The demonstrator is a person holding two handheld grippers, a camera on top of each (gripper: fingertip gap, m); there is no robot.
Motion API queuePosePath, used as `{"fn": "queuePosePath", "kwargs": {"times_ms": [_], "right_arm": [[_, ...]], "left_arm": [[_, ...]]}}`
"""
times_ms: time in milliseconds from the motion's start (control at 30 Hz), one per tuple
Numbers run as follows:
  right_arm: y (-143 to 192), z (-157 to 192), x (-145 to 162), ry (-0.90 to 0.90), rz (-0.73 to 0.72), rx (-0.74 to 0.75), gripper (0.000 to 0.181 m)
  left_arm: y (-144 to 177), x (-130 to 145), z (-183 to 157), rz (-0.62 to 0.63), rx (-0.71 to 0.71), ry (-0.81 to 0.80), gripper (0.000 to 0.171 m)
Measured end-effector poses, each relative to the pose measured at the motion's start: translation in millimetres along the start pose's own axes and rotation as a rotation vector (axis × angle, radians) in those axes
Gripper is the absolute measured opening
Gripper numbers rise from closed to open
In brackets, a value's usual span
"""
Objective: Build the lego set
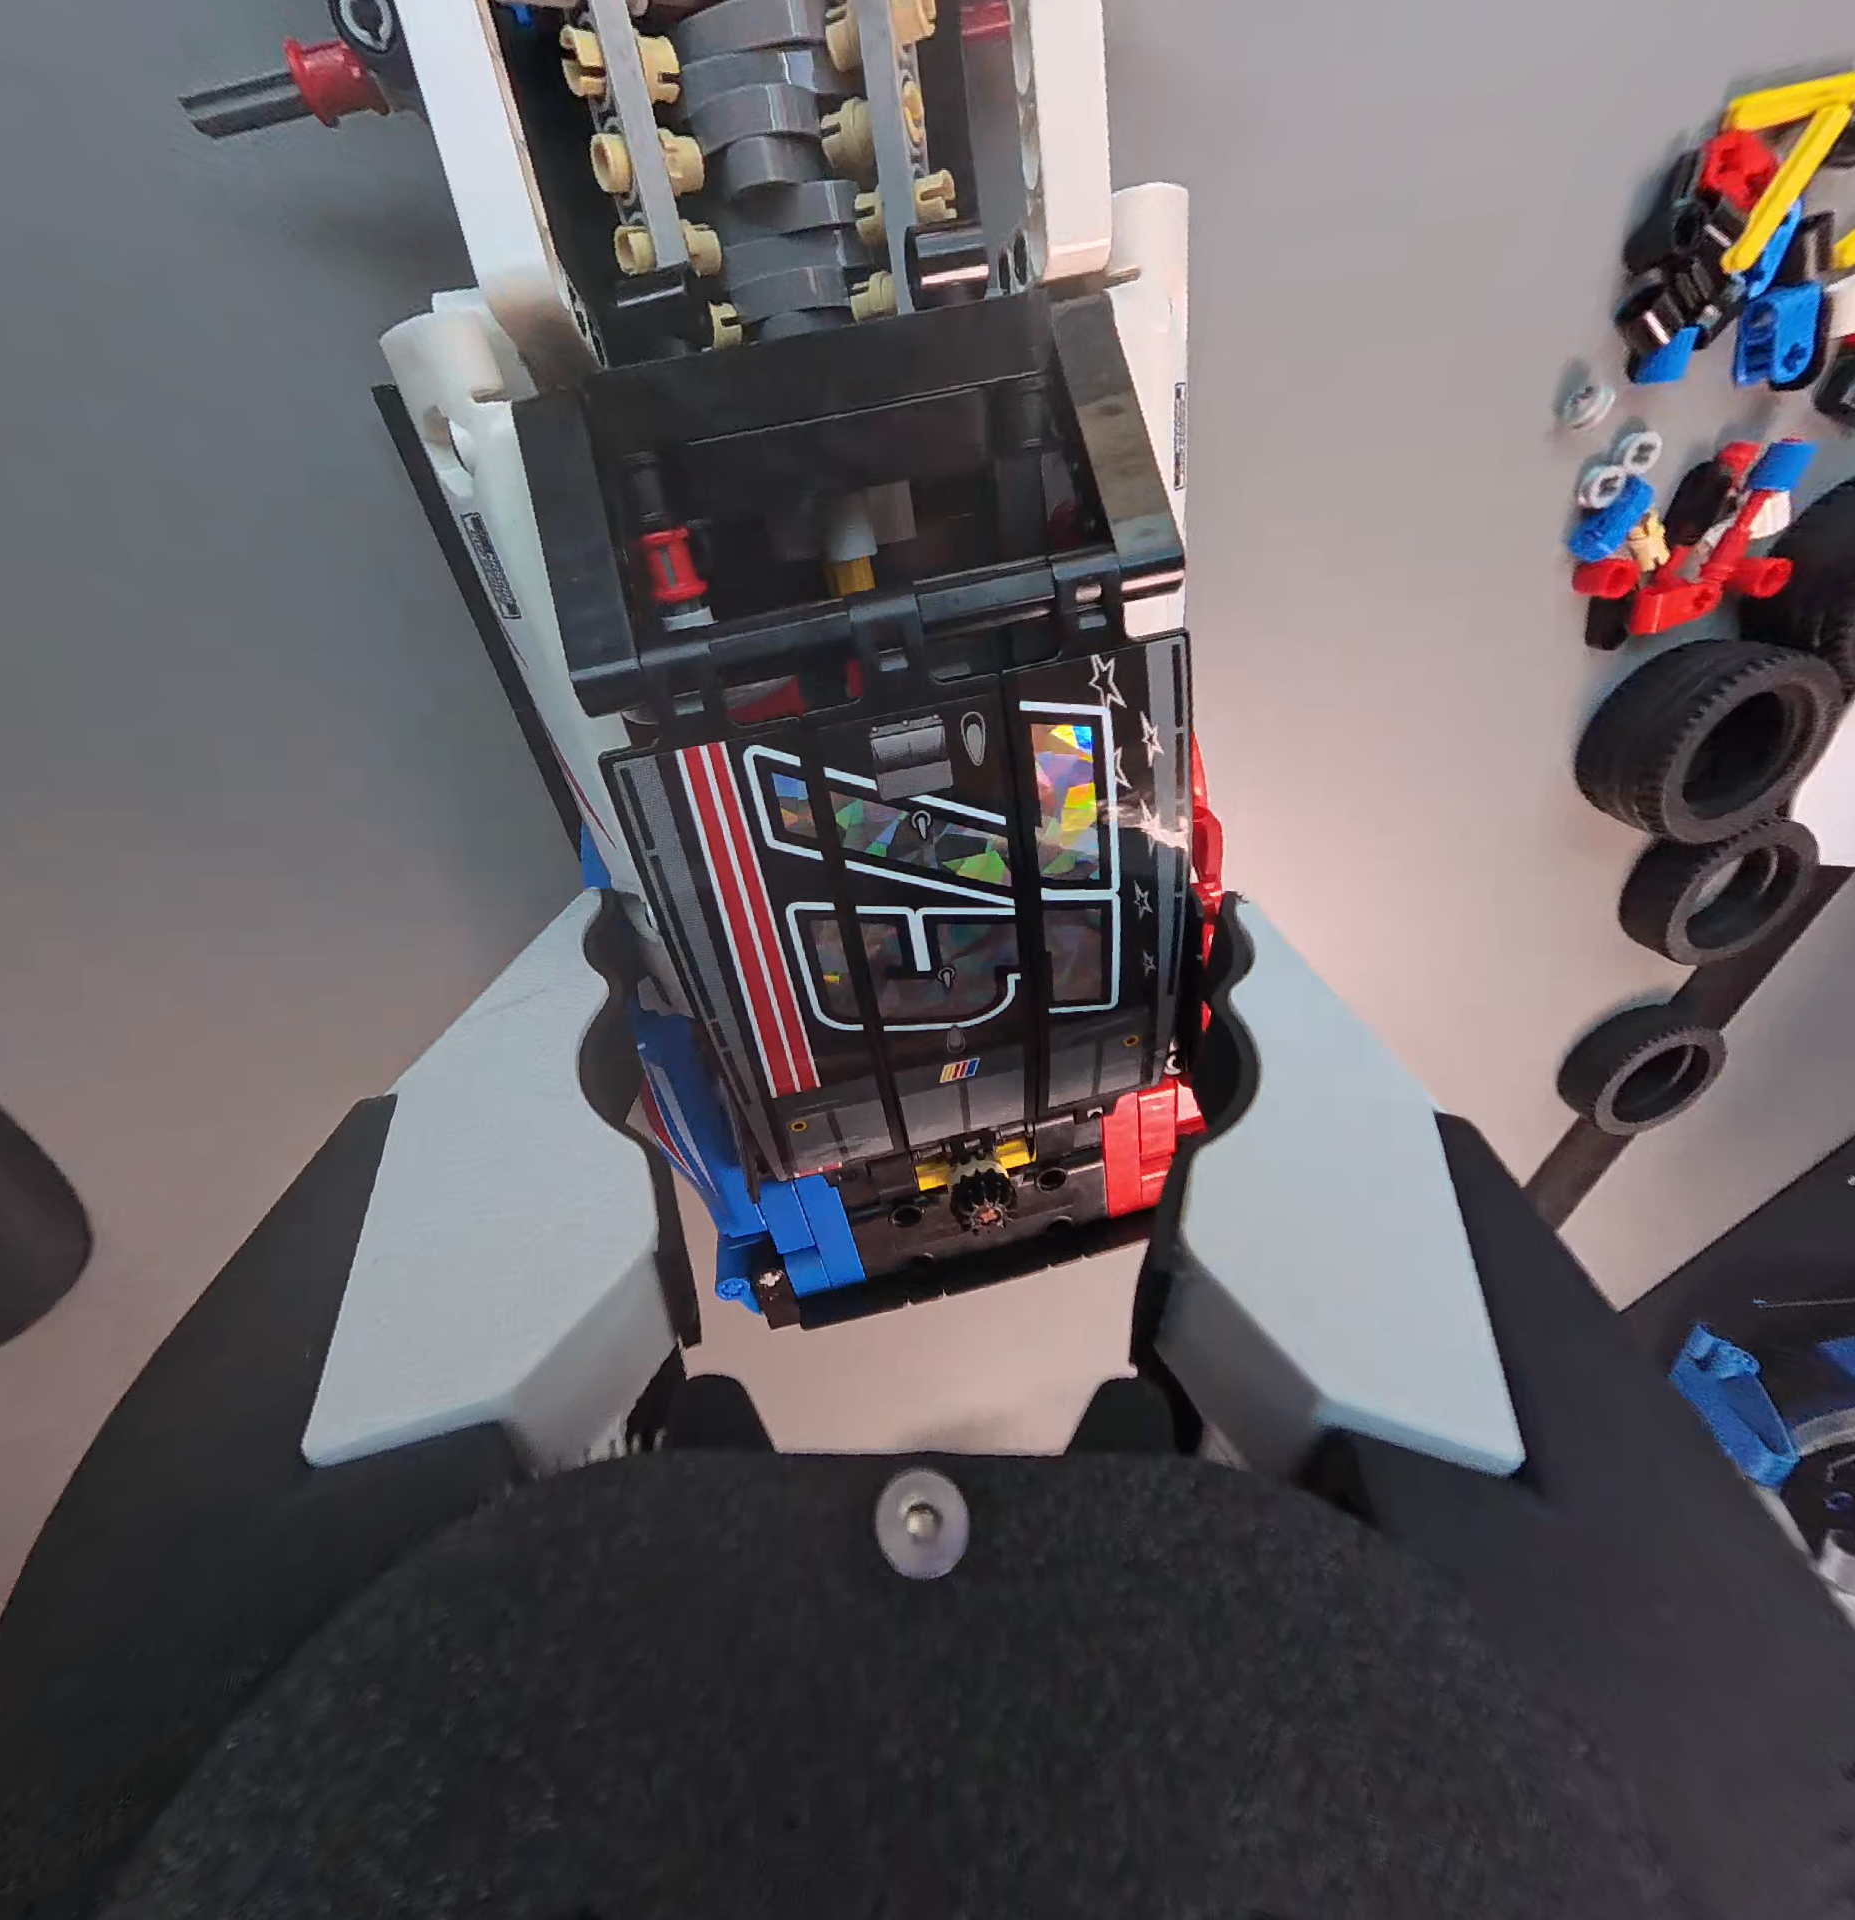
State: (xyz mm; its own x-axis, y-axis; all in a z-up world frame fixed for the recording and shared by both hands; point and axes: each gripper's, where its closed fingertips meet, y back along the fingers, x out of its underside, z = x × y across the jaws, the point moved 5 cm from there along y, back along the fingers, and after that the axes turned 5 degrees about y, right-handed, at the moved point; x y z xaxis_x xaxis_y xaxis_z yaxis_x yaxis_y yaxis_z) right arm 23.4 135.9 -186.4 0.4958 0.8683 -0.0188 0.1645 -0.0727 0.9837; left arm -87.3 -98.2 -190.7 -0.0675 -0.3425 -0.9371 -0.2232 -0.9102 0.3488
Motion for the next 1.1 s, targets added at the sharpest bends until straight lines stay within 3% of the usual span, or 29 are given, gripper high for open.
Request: {"fn": "queuePosePath", "kwargs": {"times_ms": [300,467,567,733,933,1033,1100], "right_arm": [[-9,-55,26,-0.087,0.050,0.002,0.109],[2,-57,21,-0.114,0.001,0.056,0.107],[36,-53,11,-0.195,-0.203,0.146,0.107],[93,-40,13,-0.397,-0.671,0.354,0.100],[111,-5,42,-0.658,-1.201,0.554,0.099],[96,5,74,-0.788,-1.277,0.668,0.099],[79,8,89,-0.820,-1.196,0.640,0.102]], "left_arm": [[2,3,1,0.016,-0.050,-0.035,0.070],[4,3,3,0.008,-0.067,-0.036,0.070],[6,0,4,-0.012,-0.078,-0.029,0.070],[10,-7,10,-0.061,-0.110,0.001,0.070],[19,-15,19,-0.142,-0.175,0.018,0.069],[25,-22,26,-0.207,-0.212,0.033,0.070],[29,-26,30,-0.247,-0.232,0.046,0.071]]}}
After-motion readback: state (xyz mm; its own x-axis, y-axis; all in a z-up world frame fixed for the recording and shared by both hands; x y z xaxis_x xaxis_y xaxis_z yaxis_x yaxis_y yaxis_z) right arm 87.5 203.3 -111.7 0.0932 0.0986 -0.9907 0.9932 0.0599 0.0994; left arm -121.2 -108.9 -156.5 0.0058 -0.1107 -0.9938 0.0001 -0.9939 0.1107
